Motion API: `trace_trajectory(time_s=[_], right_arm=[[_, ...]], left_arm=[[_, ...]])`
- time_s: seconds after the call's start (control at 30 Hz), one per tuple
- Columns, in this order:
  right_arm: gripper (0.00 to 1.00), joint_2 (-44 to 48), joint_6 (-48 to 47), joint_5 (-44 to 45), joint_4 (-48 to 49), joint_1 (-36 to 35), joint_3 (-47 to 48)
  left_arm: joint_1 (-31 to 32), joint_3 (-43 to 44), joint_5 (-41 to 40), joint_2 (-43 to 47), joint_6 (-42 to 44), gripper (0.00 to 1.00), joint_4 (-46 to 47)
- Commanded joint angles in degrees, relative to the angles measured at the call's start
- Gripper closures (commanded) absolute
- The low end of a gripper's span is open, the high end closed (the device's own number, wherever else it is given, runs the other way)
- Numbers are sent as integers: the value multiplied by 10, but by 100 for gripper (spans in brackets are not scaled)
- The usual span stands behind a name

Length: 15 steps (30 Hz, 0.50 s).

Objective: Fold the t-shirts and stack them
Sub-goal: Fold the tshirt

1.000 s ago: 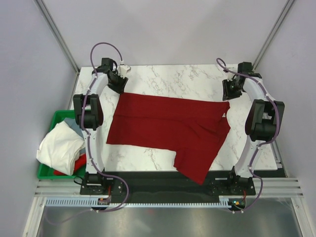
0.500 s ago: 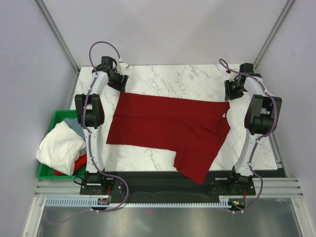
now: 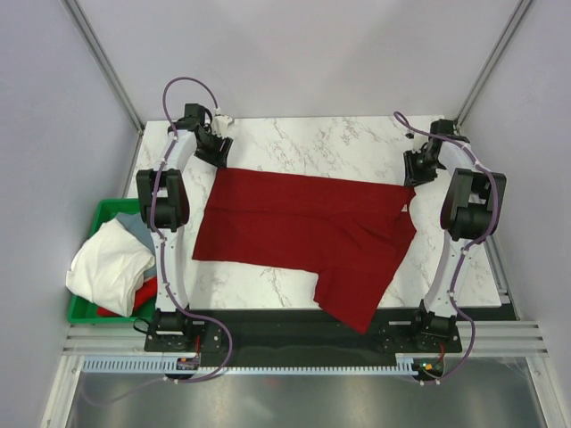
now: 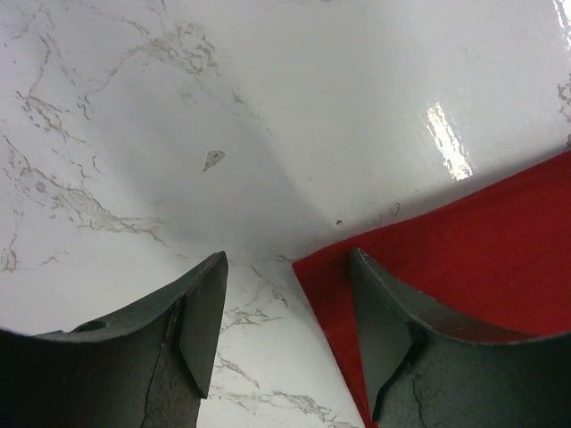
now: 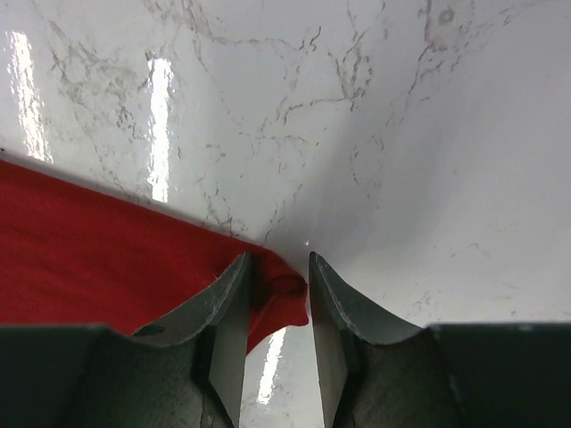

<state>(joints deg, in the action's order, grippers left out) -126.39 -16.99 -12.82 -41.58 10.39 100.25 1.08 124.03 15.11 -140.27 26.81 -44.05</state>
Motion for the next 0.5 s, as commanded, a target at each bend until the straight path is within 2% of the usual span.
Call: trace_trajectory(time_s=[0.0, 0.47], right_arm=[[60, -10, -9, -16, -12, 3, -4], [61, -2, -12, -62, -25, 37, -2]], left_arm=[[-2, 22, -7, -3, -11, 36, -1], [-2, 19, -13, 0, -6, 36, -1]])
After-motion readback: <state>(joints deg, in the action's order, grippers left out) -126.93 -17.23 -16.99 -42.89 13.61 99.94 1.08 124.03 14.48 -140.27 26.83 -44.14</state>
